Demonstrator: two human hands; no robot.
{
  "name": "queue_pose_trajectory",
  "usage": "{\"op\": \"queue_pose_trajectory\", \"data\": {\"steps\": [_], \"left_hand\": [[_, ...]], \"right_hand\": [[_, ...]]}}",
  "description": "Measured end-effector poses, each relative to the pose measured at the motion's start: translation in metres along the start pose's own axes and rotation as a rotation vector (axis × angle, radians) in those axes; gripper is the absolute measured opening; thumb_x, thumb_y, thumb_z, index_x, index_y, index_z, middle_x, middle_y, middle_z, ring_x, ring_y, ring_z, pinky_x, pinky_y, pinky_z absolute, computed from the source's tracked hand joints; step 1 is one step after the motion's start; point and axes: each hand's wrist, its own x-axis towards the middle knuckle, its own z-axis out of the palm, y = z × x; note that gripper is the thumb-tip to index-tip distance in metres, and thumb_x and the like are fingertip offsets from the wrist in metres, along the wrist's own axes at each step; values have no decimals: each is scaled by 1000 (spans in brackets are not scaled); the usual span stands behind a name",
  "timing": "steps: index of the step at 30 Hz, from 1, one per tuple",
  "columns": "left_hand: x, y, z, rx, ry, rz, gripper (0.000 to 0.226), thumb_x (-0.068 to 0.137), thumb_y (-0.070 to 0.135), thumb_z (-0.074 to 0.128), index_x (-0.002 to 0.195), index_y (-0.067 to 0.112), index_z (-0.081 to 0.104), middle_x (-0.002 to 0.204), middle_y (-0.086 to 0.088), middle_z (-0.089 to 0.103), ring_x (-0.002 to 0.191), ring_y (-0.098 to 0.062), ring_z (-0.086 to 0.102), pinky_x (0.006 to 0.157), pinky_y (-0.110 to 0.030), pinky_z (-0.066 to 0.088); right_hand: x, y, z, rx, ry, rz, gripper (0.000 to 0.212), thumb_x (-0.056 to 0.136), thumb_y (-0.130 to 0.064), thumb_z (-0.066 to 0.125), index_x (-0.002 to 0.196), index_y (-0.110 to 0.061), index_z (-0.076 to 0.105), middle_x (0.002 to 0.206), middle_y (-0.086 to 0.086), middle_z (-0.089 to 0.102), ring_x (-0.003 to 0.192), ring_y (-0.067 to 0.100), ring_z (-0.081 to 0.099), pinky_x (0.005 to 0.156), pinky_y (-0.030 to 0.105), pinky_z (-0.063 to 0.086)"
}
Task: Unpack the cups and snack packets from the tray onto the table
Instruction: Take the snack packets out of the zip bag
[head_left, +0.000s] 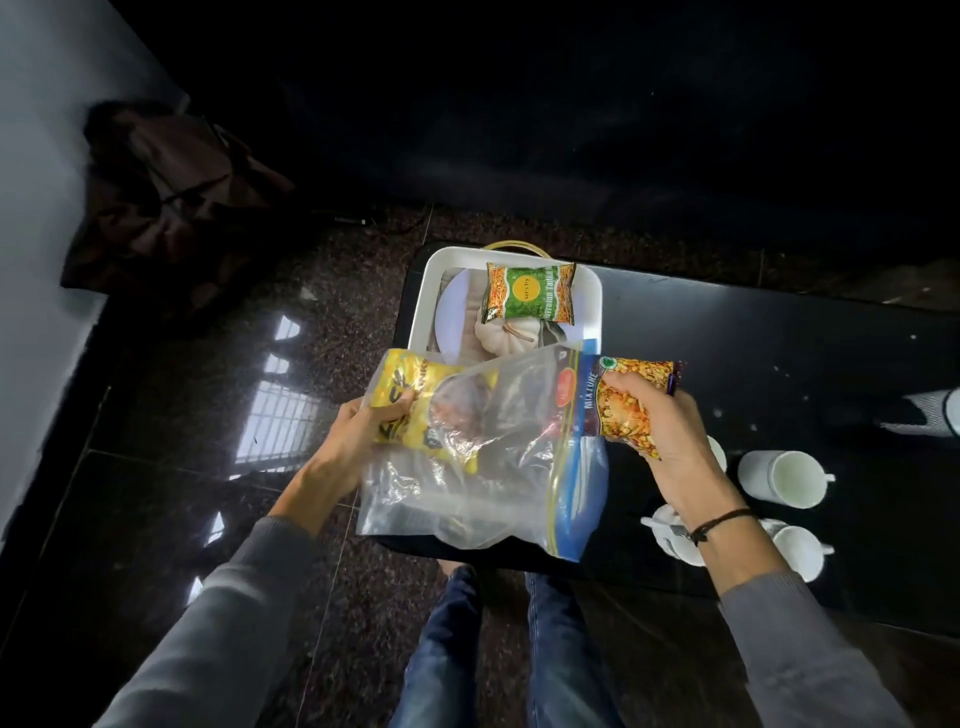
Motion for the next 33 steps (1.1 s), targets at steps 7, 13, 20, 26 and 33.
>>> {"op": "queue_pose_trajectory", "data": {"steps": [7,13,20,26,33], "left_hand": [[-7,-9,-36,-81,39,-61,9,87,8,67,85,-1,67,76,-9,72,59,-17,69,55,-32,62],[-19,-17,-36,21,45,-65,22,72,23,76,82,5,68,70,-5,70,55,-14,64,50,-22,55],[-23,-17,-38,110,66,-41,13,87,21,74,79,10,74,76,-8,75,57,-17,70,53,-26,57],[-27,-17,-46,129,28,-66,25,78,29,78,88,7,71,80,-10,76,64,-23,71,72,-39,57],[-26,-14,-32,128,31,-45,16,78,28,79,78,13,74,76,-6,75,63,-19,68,67,-36,53]], "right_hand": [[9,8,0,202,-9,62,9,92,-22,64,94,-17,71,80,-2,76,71,10,70,59,25,51],[21,7,16,120,55,24,41,84,-23,79,122,-10,69,104,3,78,86,12,73,65,27,56],[49,-3,44,-249,78,-192,43,76,-37,83,113,-22,68,106,-4,77,94,11,74,86,34,60],[65,3,55,-179,-98,-138,42,82,-28,83,120,-19,68,112,-1,78,104,18,75,94,40,59],[73,25,53,-252,-88,20,52,88,-32,78,133,-14,59,123,3,67,107,14,65,89,39,54]]}}
